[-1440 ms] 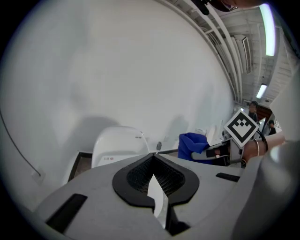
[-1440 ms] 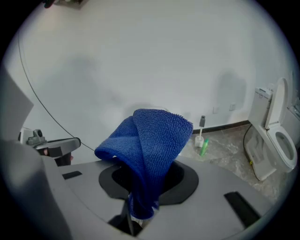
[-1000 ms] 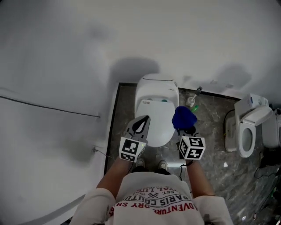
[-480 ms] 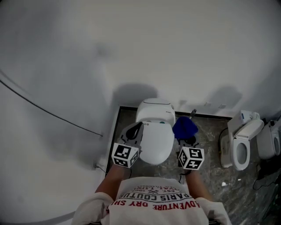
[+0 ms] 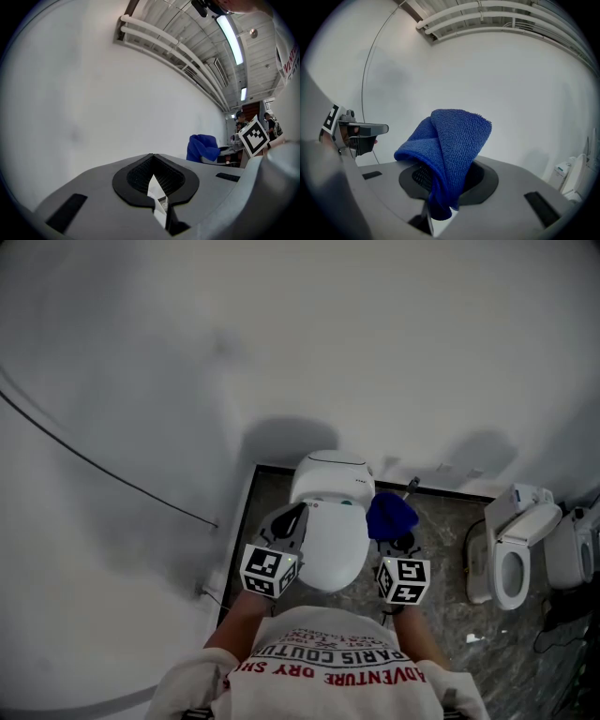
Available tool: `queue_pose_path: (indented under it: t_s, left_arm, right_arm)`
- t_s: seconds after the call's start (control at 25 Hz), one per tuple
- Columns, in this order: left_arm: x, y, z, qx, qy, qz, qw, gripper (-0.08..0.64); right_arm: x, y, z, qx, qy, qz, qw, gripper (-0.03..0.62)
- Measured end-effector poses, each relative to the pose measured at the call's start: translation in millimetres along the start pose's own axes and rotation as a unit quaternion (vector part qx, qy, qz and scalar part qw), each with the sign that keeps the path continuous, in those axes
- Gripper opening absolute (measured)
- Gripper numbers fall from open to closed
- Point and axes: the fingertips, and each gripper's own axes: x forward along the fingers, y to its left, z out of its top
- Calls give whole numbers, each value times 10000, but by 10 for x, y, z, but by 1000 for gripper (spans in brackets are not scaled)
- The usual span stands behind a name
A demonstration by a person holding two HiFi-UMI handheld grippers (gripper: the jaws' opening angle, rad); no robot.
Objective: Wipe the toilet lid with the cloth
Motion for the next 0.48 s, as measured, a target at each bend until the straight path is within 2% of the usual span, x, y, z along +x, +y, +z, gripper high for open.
queue_pose_path:
  t_s: [0.48]
  left_arm:
    - [-23, -47, -80, -45, 108, 9, 9999, 6]
  right_arm:
    - [-59, -11, -10, 375, -19, 11, 9993, 87]
